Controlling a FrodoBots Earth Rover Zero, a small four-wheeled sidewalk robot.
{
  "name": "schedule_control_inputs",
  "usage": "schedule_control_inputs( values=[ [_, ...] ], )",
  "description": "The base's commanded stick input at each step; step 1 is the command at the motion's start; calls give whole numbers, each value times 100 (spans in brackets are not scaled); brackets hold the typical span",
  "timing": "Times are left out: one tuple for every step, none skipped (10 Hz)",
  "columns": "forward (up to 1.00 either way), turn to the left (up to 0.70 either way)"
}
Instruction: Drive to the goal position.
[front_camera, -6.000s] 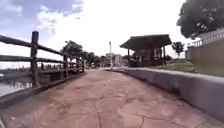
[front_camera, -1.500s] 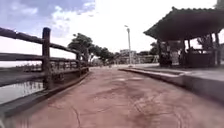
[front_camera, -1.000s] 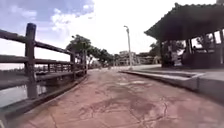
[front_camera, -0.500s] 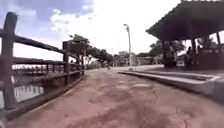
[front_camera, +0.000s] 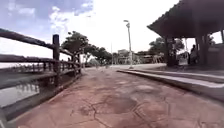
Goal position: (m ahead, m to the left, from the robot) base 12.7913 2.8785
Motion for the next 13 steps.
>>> schedule_control_inputs(
  values=[
    [100,0],
    [100,0],
    [100,0],
    [100,0],
    [100,0],
    [100,0],
    [100,0],
    [100,0],
    [100,0],
    [100,0],
    [100,0],
    [100,0],
    [100,0]
  ],
)
